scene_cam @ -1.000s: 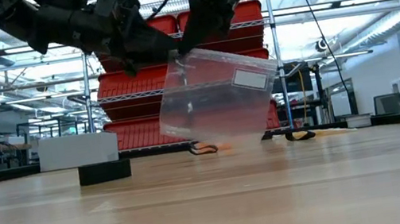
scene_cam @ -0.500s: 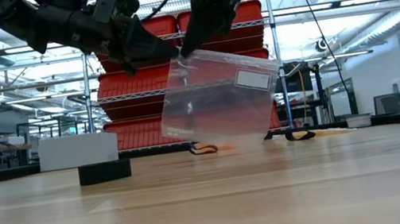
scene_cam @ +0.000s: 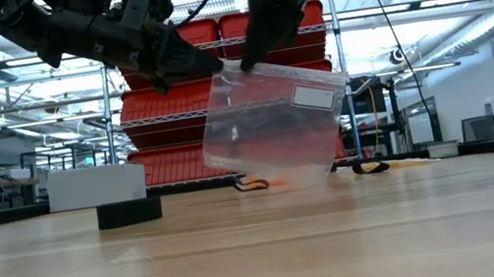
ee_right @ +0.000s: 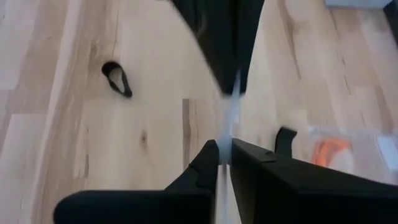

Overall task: Sort rubber bands
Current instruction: Open the left zip lock bag

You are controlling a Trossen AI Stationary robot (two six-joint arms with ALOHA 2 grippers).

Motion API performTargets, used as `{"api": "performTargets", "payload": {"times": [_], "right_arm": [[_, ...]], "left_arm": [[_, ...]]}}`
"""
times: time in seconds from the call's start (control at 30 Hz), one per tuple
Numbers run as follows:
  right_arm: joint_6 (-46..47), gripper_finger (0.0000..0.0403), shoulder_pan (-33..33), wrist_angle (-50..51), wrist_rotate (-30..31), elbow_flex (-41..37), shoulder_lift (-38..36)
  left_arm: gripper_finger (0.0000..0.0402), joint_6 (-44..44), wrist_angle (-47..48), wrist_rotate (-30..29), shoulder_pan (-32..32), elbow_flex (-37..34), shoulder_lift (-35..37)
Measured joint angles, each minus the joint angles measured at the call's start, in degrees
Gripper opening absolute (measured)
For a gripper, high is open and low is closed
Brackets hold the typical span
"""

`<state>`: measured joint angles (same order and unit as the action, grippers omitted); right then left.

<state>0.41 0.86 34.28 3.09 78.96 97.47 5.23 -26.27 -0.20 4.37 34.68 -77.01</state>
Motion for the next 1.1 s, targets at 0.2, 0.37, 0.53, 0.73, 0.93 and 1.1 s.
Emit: {"api": "performTargets", "payload": {"times": [0.2,0.37,0.53,0.73,0.93,1.1], "right_arm": [[2.02,0.0009,-0.12,8.64,-0.22,0.02,0.02],[3.49,0.0009,-0.87,14.10,-0.26,0.00,0.02],[5.37,0.0009,-1.55,18.90,-0.23,-0.02,0.07],[6.75,0.0010,-2.12,22.27,-0.02,-0.06,0.02],[8.41,0.0064,-2.14,24.60,1.33,-0.35,-4.02],[11.02,0.0124,-2.14,19.42,6.12,-0.26,-9.64]], "left_arm": [[0.0001,-0.18,0.30,-0.39,0.53,-0.08,0.83],[0.0001,-1.15,0.47,-0.56,0.56,-0.07,1.46],[0.0000,-1.28,0.96,-0.74,0.58,-0.07,2.06],[0.0000,-1.38,1.37,-0.83,0.58,-0.07,2.55],[0.0000,-1.09,2.83,-1.34,0.53,-0.07,2.64],[0.0000,-1.09,3.06,-1.29,0.42,-0.07,2.64]]}}
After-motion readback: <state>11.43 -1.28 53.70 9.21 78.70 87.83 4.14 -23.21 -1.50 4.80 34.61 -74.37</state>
